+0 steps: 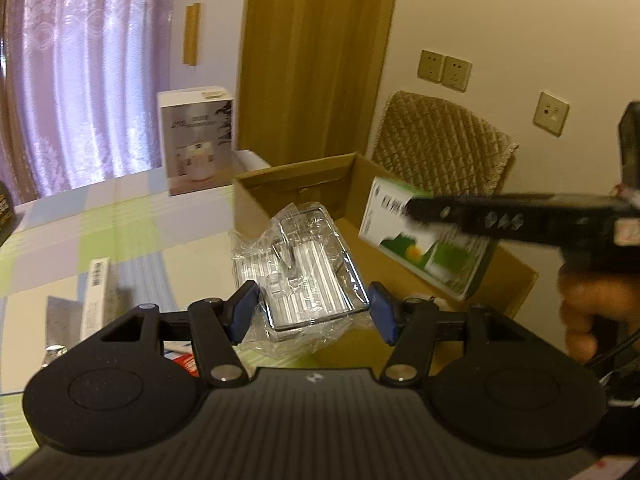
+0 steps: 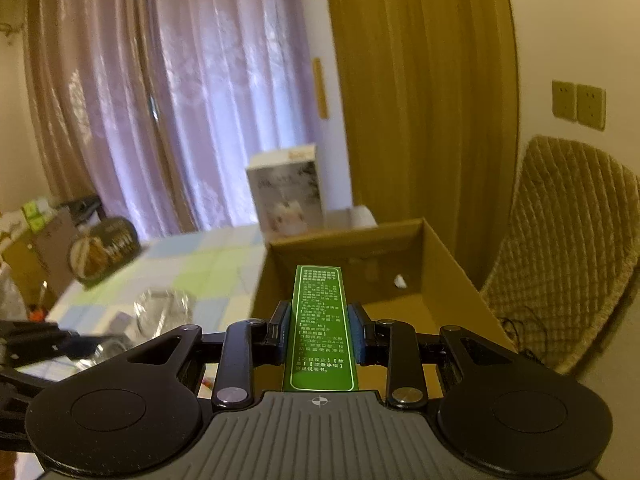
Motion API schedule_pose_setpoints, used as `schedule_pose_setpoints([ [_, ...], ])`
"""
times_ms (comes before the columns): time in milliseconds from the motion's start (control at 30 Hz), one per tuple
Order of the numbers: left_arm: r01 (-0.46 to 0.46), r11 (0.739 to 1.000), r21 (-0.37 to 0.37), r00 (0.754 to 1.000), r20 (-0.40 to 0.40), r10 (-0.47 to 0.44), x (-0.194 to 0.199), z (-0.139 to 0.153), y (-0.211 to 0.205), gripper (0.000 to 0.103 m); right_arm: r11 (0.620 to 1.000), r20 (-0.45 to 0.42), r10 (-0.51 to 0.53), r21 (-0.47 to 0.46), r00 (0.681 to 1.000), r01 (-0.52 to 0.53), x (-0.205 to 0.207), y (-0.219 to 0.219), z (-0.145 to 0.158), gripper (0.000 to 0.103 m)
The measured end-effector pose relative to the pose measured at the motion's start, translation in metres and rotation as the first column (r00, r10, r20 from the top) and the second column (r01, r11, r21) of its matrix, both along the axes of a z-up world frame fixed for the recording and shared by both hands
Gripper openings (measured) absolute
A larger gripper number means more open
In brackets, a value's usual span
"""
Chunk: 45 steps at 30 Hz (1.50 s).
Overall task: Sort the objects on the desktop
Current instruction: 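Carry the rack with the left tool while the right tool carries the green box, then drop the rack from the left tool while the right tool releases the green box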
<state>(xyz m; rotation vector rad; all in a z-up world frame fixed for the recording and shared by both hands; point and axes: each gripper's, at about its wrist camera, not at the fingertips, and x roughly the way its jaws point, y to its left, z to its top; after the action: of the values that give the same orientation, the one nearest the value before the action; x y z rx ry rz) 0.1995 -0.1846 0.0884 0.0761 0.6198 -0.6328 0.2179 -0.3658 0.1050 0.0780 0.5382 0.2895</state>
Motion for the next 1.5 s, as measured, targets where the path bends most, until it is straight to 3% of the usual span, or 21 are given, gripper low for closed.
schedule_pose_setpoints([
  [467, 0.061, 0.998, -0.034, 0.998, -0.021, -0.062, 0.009, -0.002, -0.041, 0.055, 0.998, -0.053, -0.015, -0.055, 0.998, 0.012, 0.005, -0.023, -0.018, 0.027],
  [1000, 0.084, 0.996, -0.014, 0.994, -0.071, -0.085, 0.024, -0.025, -0.069, 0.055, 0.998, -0.087, -0.033, -0.048, 0.996, 0.029, 0.015, -0.039, -0.025, 0.027],
  [1500, 0.104, 0.995, 0.003, 0.993, -0.05, -0.104, 0.025, -0.026, -0.078, 0.057, 0.999, -0.131, -0.037, -0.029, 0.991, 0.034, 0.019, -0.047, -0.032, 0.027],
])
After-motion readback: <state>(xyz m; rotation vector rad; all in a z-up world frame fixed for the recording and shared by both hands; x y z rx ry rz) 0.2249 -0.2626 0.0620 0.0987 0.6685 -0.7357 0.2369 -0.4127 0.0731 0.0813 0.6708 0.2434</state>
